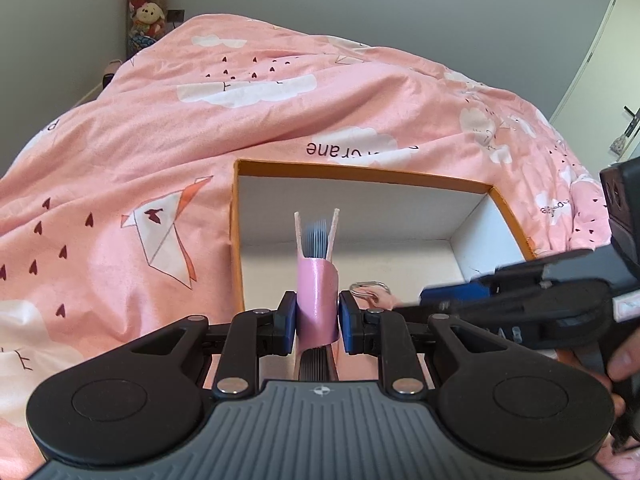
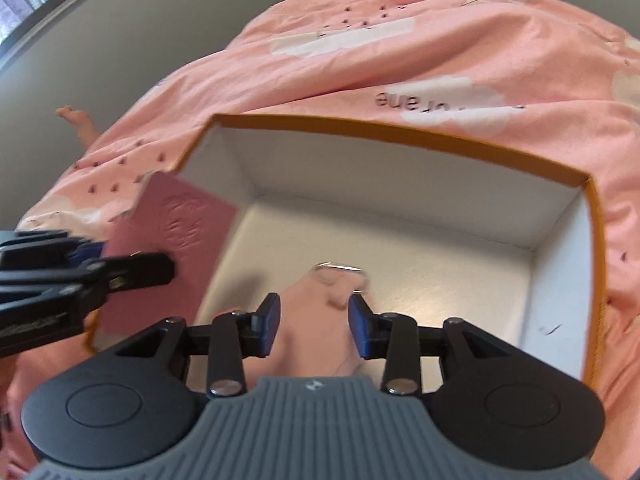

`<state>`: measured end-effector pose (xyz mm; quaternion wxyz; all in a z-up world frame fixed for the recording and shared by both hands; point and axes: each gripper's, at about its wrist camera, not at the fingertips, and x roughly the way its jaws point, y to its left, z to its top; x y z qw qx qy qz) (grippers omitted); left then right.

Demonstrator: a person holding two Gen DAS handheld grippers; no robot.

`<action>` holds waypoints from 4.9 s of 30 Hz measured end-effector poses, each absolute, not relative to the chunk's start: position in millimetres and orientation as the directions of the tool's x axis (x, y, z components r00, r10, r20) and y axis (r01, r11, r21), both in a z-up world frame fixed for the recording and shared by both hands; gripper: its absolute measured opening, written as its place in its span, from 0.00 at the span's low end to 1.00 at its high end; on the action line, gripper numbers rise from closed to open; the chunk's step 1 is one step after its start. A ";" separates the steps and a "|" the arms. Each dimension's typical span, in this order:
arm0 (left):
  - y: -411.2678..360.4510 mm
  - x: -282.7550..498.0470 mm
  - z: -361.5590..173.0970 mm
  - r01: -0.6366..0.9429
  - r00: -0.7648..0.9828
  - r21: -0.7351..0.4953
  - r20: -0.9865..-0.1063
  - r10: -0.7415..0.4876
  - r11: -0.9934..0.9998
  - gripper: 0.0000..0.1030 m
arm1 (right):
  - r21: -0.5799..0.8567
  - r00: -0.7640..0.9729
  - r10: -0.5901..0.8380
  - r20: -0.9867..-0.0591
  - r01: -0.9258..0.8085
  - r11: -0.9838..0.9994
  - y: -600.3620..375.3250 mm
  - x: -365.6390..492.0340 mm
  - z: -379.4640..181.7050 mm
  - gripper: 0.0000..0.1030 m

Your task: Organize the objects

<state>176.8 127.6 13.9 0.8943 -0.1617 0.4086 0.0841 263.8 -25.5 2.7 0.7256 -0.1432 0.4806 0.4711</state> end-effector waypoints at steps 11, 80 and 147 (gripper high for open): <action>138.4 174.1 18.1 -0.307 0.665 -0.207 -0.745 0.054 0.929 0.24 | 0.159 0.030 0.392 -0.920 -0.883 0.441 31.6 218.9 -27.0 0.67; 103.6 223.7 -42.0 -0.306 0.402 -0.171 -0.915 -0.036 0.936 0.25 | 0.288 0.017 0.447 -0.894 -0.743 0.604 -47.7 293.2 -16.4 0.06; 175.3 163.0 -7.9 -0.379 0.638 -0.329 -0.770 -0.013 0.865 0.37 | 0.395 -0.091 0.485 -0.870 -0.718 0.573 10.0 253.0 -40.8 0.12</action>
